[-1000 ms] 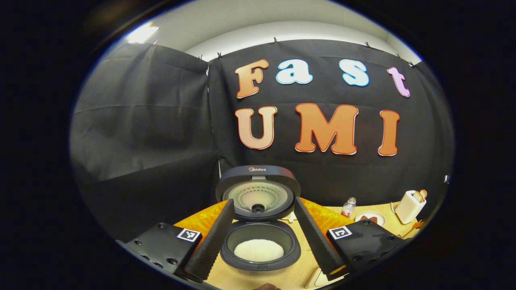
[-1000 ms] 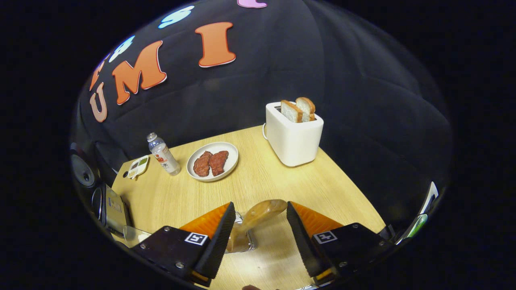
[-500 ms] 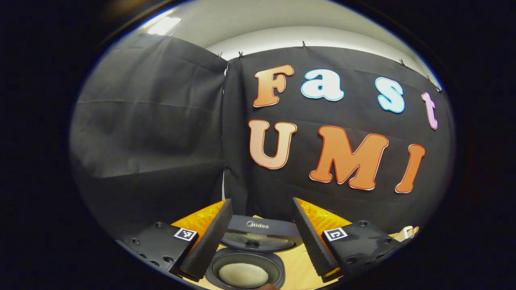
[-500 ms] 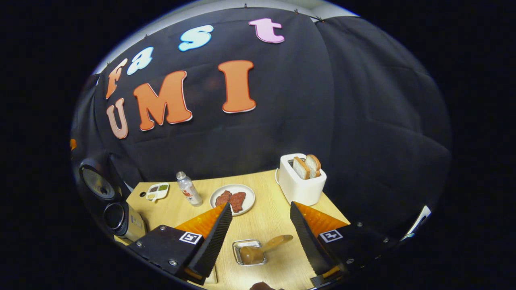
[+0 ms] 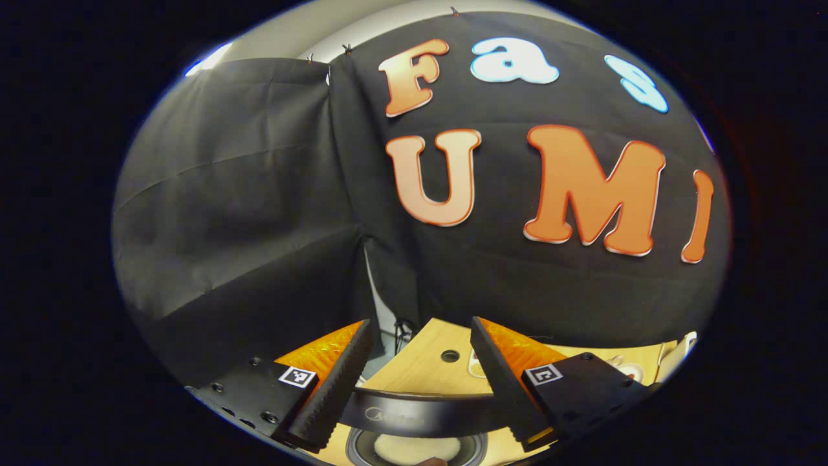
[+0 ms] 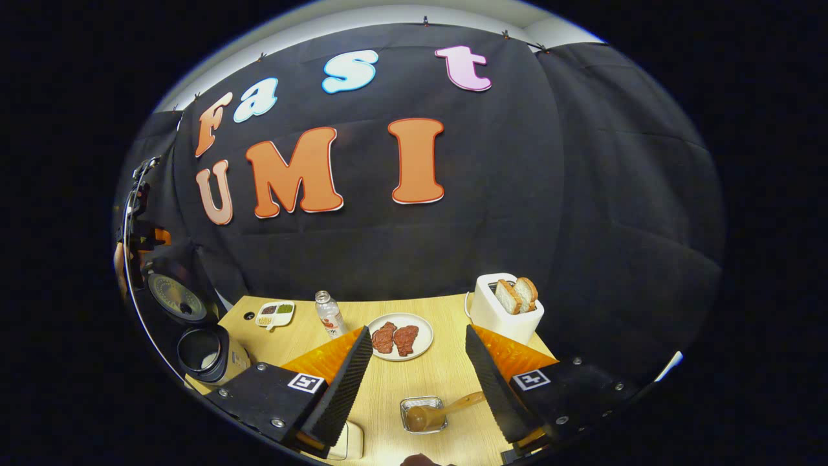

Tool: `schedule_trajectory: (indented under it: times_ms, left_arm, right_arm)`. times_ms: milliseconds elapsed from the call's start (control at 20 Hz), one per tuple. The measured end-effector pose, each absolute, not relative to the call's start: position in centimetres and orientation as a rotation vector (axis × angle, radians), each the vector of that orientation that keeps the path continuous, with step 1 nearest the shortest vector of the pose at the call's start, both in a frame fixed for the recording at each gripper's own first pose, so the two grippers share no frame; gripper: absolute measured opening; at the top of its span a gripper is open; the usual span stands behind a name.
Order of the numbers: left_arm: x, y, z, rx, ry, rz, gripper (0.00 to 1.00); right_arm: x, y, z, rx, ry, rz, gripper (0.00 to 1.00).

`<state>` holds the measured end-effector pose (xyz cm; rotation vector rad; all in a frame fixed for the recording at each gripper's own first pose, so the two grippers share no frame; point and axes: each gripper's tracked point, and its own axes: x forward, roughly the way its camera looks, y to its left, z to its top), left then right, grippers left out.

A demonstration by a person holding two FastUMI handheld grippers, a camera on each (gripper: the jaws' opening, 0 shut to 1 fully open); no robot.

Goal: Close the left gripper, press the button to open the rice cooker; take a wooden spoon from the chopstick holder with the right hand, scoop a spoonful of rice and pour it into the rice cooker, then put the wooden spoon back into the chopstick holder.

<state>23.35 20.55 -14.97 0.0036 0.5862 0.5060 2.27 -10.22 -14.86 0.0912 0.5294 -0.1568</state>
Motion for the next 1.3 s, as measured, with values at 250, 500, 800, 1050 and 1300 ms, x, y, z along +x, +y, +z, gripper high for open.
schedule_trajectory:
  times_ms: [250,500,800,1050,1300]
  left_arm:
    - [21.3,20.7,-18.8,-0.064,0.715,0.493,0.94]
    - [16.3,18.1,-21.3,-0.114,0.821,0.431,0.95]
    - [10.3,15.5,-26.0,-0.076,0.926,0.388,0.96]
    - [6.1,14.2,-29.7,-0.151,1.03,0.373,0.95]
    - [3.6,13.6,-33.2,-0.133,1.041,0.359,0.98]
  right_arm:
    - [4.0,-7.0,-13.9,0.093,0.536,-0.1,0.9]
    - [4.3,-2.8,-14.4,0.089,0.547,-0.026,0.9]
    - [3.8,0.5,-15.7,0.072,0.58,0.04,0.9]
    - [3.3,2.2,-15.9,0.064,0.579,0.084,0.9]
    - [2.7,2.8,-16.2,0.076,0.582,0.102,0.9]
